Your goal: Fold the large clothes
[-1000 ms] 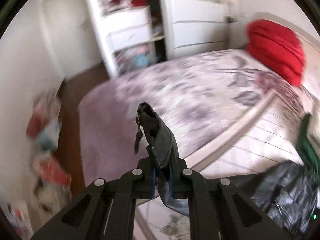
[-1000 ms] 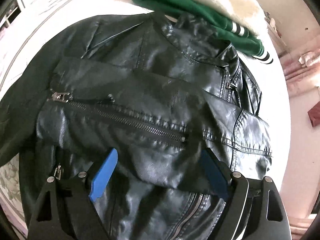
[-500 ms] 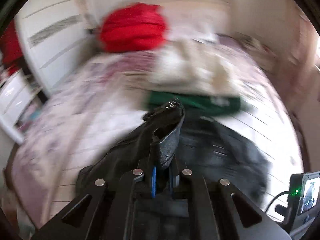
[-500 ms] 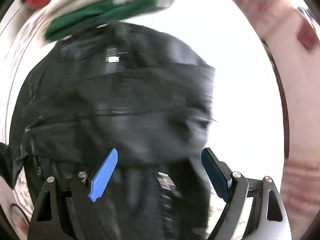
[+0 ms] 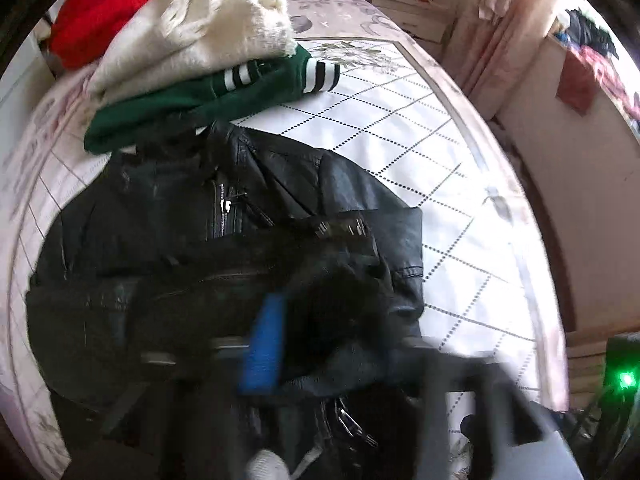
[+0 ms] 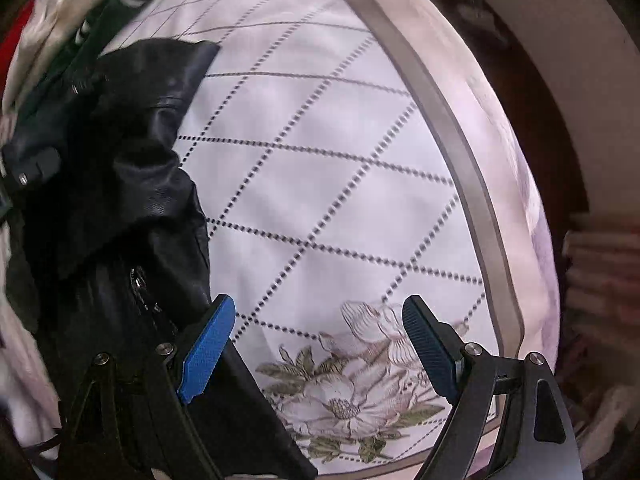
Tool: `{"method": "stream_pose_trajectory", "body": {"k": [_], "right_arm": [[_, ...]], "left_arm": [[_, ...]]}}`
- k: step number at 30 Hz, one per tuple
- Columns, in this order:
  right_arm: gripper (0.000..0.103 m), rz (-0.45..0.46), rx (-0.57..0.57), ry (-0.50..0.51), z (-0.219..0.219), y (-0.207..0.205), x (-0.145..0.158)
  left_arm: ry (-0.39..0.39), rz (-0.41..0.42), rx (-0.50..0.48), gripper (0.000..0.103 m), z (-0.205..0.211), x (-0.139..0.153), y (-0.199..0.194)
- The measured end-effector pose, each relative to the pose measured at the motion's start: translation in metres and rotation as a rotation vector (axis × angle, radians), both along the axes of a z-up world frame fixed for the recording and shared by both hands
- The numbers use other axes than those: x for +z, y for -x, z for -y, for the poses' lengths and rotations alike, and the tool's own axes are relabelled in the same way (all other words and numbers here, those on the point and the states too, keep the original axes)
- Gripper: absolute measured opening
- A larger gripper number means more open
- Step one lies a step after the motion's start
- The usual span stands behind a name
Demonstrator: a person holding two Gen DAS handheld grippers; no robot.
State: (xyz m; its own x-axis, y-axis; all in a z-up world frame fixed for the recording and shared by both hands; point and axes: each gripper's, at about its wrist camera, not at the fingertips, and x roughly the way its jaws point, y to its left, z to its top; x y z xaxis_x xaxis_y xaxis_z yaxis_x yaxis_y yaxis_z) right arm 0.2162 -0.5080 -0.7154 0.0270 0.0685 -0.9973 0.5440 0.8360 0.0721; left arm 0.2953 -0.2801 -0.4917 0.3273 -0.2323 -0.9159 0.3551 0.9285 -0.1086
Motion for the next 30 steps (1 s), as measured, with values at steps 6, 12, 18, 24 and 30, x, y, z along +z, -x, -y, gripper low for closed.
{"method": "stream_pose_trajectory", "body": {"k": [6,12,18,24,30], "right_arm": [[0.087,-0.003,-0.065,-0.127,0.017,0.008,0.007],[0.087,0.152,-0.102,-0.227,0.011,-0.017,0.033],[0.087,0.255,-0.054,-0.22,-0.024,-0.091,0.035],[0.082,0.205,0.161,-0.113,-0.072,-0.159,0.015],[0.029,0.205,0.281,0.148,-0.097,-0.169,0.02]], "left_arm": [[0.036,-0.073,0.152,0.096,-0.067,0.001,-0.003],[-0.04,-0.026,0.484,0.097,-0.178,0.013,0.003],[-0.072,-0.113,0.787,0.096,-0.273,-0.014,-0.006],[-0.118,-0.2,0.856,0.097,-0.304,-0.059,-0.036],[-0.164,-0.182,0.758,0.103,-0.292,-0.078,-0.068]]}}
